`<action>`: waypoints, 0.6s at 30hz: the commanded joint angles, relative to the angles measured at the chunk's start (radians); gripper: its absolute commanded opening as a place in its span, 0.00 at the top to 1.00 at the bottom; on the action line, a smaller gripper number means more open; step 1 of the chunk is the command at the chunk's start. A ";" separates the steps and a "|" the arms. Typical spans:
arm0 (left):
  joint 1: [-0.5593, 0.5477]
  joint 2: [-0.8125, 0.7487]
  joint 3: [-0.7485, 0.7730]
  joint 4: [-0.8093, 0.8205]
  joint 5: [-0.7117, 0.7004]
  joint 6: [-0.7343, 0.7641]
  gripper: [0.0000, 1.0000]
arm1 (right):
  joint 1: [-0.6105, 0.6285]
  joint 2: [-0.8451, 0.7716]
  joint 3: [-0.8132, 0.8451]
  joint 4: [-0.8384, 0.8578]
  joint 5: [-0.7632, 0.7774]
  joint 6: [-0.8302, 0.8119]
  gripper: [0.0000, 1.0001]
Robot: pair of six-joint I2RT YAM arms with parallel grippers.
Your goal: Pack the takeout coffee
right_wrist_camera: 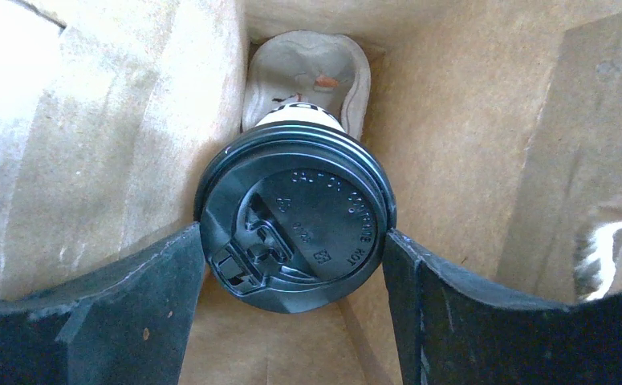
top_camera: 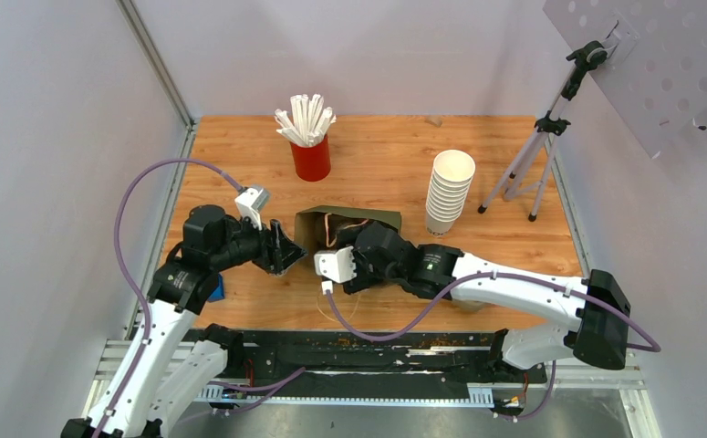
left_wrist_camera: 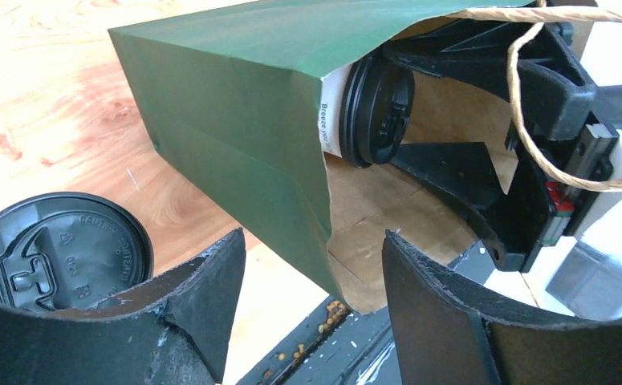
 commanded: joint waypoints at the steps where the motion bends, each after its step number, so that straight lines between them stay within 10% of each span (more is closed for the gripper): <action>1: -0.002 0.013 -0.005 0.063 0.023 -0.024 0.33 | 0.015 0.006 0.009 0.067 0.049 -0.022 0.25; 12: -0.003 0.014 -0.011 0.069 0.060 0.013 0.83 | 0.030 0.030 0.058 0.008 0.070 -0.059 0.25; 18: -0.003 0.012 -0.023 0.061 0.085 0.075 0.93 | 0.031 0.061 0.083 0.036 0.095 -0.080 0.25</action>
